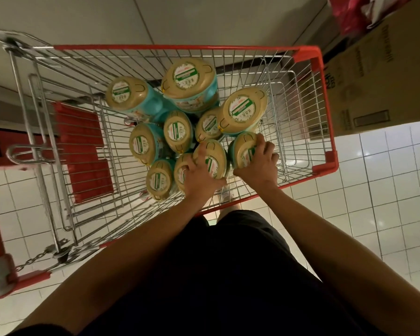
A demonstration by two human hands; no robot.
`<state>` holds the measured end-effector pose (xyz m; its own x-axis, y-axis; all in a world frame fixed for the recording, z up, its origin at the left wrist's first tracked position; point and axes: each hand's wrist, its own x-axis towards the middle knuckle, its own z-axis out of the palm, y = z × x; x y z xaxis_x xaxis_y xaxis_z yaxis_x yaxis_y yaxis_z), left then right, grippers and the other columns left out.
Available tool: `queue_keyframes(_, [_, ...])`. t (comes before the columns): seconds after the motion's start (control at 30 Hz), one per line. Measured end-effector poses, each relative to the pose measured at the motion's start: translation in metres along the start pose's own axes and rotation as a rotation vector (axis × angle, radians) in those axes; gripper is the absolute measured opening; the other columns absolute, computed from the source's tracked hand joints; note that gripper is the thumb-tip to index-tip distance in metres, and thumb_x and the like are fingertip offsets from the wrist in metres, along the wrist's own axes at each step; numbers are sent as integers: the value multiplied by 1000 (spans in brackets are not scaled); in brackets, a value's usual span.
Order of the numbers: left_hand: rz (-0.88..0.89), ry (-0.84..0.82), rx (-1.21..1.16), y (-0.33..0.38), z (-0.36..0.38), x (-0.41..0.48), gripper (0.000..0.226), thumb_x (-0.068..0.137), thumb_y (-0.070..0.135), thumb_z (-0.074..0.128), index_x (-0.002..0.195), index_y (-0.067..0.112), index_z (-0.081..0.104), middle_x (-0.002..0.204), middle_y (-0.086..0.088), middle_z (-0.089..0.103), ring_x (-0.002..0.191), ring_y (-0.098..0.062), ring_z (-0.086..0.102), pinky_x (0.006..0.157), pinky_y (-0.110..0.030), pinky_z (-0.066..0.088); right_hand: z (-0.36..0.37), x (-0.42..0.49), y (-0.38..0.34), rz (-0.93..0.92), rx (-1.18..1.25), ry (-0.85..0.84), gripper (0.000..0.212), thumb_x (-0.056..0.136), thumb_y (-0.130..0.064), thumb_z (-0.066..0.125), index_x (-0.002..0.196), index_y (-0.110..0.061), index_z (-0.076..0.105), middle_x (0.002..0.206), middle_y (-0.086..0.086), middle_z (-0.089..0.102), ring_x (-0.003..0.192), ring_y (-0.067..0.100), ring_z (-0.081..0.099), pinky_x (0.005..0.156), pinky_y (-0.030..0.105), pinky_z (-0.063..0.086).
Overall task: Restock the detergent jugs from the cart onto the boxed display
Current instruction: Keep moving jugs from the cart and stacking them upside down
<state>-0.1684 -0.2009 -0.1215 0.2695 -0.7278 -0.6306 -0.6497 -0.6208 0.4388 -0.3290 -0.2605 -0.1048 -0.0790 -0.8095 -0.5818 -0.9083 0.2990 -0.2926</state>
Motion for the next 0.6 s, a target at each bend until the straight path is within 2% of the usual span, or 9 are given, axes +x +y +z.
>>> queue_keyframes(0.07, [40, 5, 40, -2, -10, -4, 149, 57, 53, 97, 162, 49, -8, 165, -19, 14, 143, -55, 36, 107, -62, 44, -7, -5, 2, -24, 17, 12, 135, 63, -45, 94, 165, -23, 7, 151, 13, 29, 140, 46, 32, 100, 65, 52])
queue_keyframes(0.13, [81, 52, 43, -4, -23, -10, 152, 54, 58, 96, 164, 41, -7, 162, -15, 22, 143, -49, 38, 112, -64, 42, -15, -13, 2, -41, 41, 37, 134, 63, -45, 93, 164, -24, 8, 152, 13, 30, 141, 46, 33, 102, 66, 51])
queue_keyframes(0.2, [123, 101, 32, -8, -38, -15, 152, 50, 63, 93, 165, 34, -2, 158, -10, 28, 139, -44, 44, 110, -65, 44, -21, -22, 2, -54, 74, 60, 133, 63, -48, 93, 164, -24, 9, 151, 13, 31, 141, 45, 34, 108, 66, 47])
queue_keyframes(0.3, [181, 104, 21, -11, -61, -23, 148, 49, 68, 85, 165, 35, 1, 159, -9, 27, 140, -43, 42, 110, -67, 44, -29, -41, 3, -82, 118, 96, 132, 62, -57, 86, 163, -23, 10, 149, 13, 31, 138, 43, 36, 112, 65, 43])
queue_keyframes(0.4, [220, 82, 49, -13, -84, -30, 145, 53, 59, 94, 164, 36, 4, 159, -8, 26, 140, -42, 42, 107, -66, 48, -38, -61, 0, -99, 158, 147, 131, 56, -69, 73, 163, -27, 9, 149, 9, 31, 133, 40, 38, 107, 63, 47])
queue_keyframes(0.6, [286, 50, 99, -15, -108, -37, 142, 59, 50, 99, 163, 35, 4, 158, -10, 27, 137, -43, 45, 108, -61, 47, -46, -89, -3, -109, 222, 219, 131, 59, -57, 88, 161, -35, 8, 145, 0, 31, 130, 34, 40, 96, 62, 54])
